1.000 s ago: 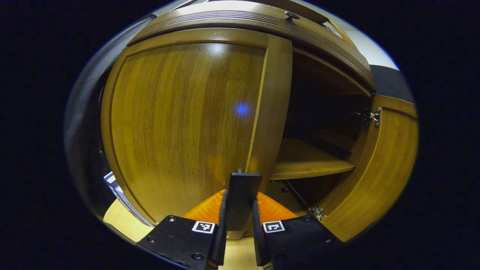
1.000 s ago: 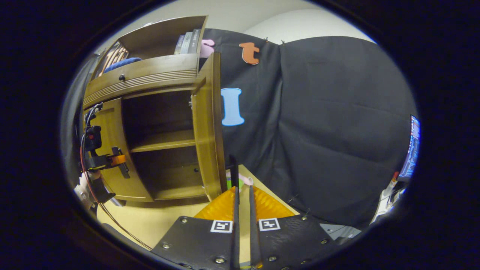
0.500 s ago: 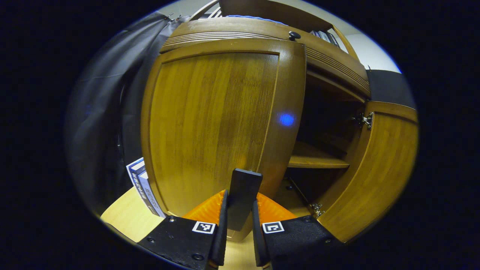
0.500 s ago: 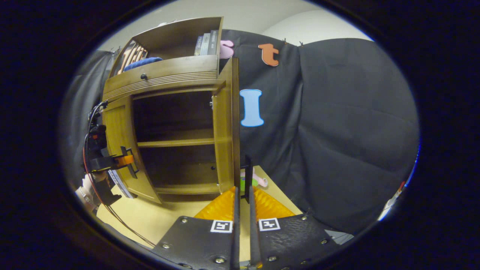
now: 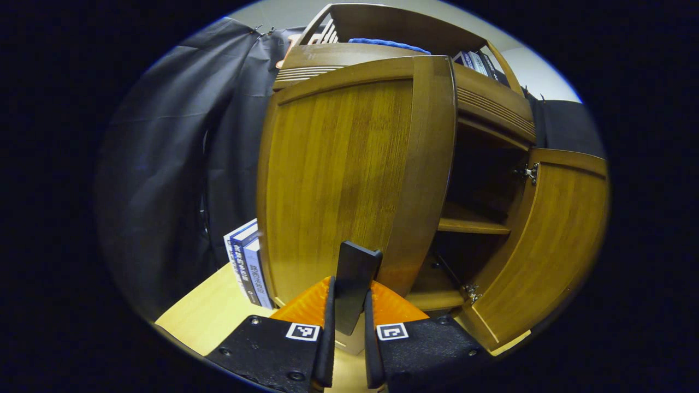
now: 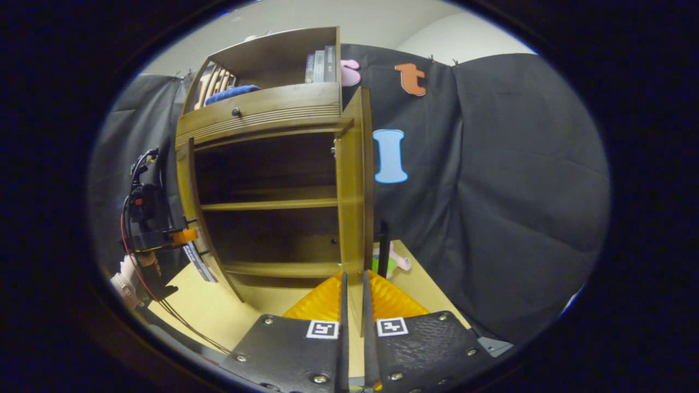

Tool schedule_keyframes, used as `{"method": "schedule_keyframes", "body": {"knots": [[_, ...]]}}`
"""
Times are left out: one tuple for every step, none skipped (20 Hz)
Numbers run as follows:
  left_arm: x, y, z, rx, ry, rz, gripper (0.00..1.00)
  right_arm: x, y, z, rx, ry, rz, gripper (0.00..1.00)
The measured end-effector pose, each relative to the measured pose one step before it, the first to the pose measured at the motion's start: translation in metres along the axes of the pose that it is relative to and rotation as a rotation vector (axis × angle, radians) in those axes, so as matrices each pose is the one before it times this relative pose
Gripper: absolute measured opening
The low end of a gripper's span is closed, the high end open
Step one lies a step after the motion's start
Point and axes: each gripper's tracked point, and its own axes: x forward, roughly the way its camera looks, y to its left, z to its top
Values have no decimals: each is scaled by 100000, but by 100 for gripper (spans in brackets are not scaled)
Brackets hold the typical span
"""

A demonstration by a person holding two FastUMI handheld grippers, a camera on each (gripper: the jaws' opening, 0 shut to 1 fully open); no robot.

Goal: Open the right door of the double-door shoe cabinet with the right hand, and open the left door with the left hand.

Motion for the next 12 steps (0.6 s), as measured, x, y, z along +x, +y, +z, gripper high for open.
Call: {"method": "schedule_keyframes", "body": {"knots": [[-608, 660, 57, -48, -47, 1331, 23, 60, 456, -4, -123, 186, 1296, 11], [-580, 608, -23, 27, -171, 1287, 22, 86, 461, -94, -131, 147, 1311, 11], [-577, 722, -43, -162, -16, 1176, 18, 69, 507, -22, -188, 110, 1304, 11], [-527, 668, 22, -96, -57, 995, 17, 128, 460, -97, -174, 128, 1261, 11], [-464, 672, 50, -450, 61, 806, 17, 142, 450, -100, -129, 154, 1283, 11], [-365, 713, -5, -621, 134, 717, 16, 165, 529, -29, -96, 165, 1139, 11], [-399, 650, 52, -366, 74, 737, 14, 227, 326, -69, 1, 282, 1195, 11], [-242, 526, -38, 232, -222, 402, 10, 257, 412, -107, -4, 240, 1166, 11], [-298, 451, 36, 709, -240, -621, 11, 246, 426, 15, 73, 192, 1185, 11], [-191, 499, 29, 392, -266, -704, 11, 246, 557, -36, 191, 293, 1238, 11], [-124, 441, 122, 9, -271, -440, 11, 373, 459, -76, 154, 304, 1249, 11], [-192, 577, -76, -268, -13, 282, 11, 200, 404, -147, -64, 148, 1030, 11]]}}
